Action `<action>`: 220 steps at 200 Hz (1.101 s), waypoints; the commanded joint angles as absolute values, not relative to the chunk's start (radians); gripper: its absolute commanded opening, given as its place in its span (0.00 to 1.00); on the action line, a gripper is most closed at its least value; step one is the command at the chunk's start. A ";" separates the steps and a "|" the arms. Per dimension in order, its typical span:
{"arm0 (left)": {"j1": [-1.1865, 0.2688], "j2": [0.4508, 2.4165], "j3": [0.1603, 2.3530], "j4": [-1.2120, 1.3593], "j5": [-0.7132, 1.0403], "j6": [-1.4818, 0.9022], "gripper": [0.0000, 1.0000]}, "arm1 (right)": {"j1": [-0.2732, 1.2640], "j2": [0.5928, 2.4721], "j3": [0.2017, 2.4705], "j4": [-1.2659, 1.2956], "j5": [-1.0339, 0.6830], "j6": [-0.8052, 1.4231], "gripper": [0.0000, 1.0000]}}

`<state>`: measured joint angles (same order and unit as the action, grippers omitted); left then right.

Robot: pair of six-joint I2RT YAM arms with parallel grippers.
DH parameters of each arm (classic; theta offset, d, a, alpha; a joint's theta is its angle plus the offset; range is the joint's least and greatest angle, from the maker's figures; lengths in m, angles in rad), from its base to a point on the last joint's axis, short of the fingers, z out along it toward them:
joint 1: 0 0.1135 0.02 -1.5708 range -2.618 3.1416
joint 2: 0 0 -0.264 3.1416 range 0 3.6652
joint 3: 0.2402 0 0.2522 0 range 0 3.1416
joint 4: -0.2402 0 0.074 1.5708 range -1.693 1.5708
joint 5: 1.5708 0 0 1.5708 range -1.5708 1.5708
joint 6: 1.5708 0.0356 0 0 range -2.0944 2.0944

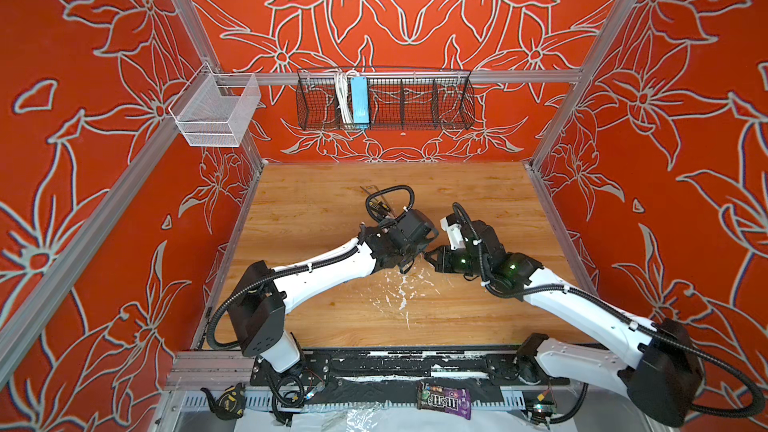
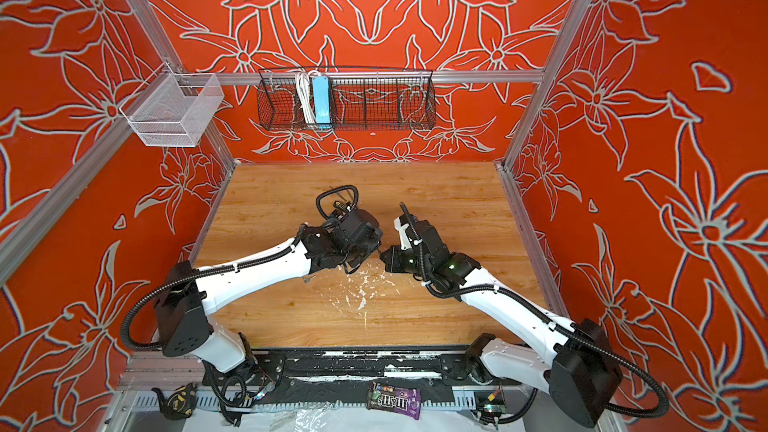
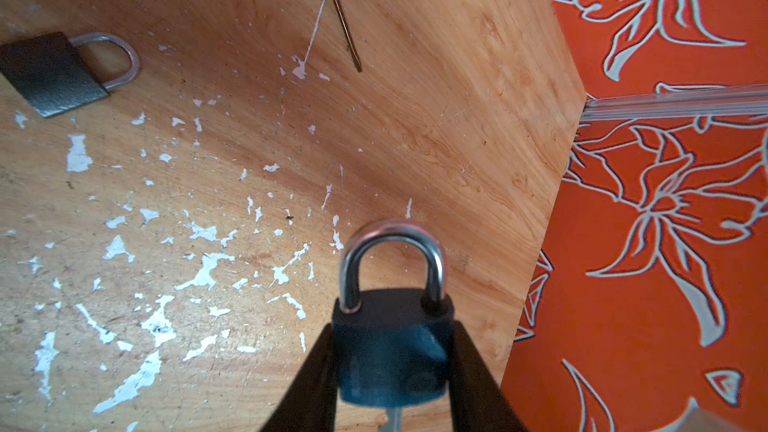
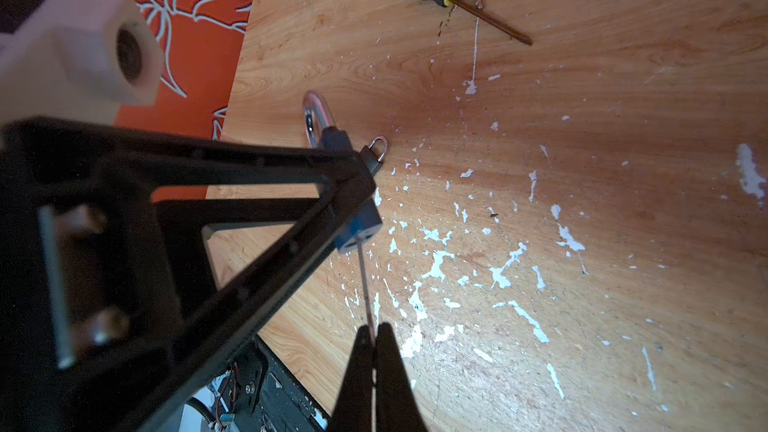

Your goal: Unlock with the key

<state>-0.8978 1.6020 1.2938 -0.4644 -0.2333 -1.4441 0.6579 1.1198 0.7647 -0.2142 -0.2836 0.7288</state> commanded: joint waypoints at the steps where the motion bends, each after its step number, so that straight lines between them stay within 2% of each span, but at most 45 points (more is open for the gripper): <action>1: -0.951 1.618 1.310 -0.541 -0.163 -1.416 0.00 | 0.630 1.139 0.835 -0.123 -0.289 0.743 0.00; 54: -0.950 1.597 1.290 -0.477 -0.076 -1.441 0.00 | 0.672 1.141 0.828 -0.069 -0.268 0.725 0.00; 99: -0.948 1.601 1.290 -0.415 0.008 -1.462 0.00 | 0.723 1.131 0.773 0.015 -0.149 0.673 0.00; 147: -0.956 1.583 1.261 -0.486 -0.085 -1.424 0.00 | 0.559 1.105 0.703 0.163 -0.418 0.900 0.00; 179: -0.956 1.583 1.261 -0.528 -0.130 -1.408 0.00 | 0.560 1.085 0.736 0.033 -0.415 0.800 0.00; 220: -0.954 1.583 1.272 -0.572 -0.173 -1.390 0.00 | 0.589 1.041 0.762 -0.117 -0.289 0.670 0.00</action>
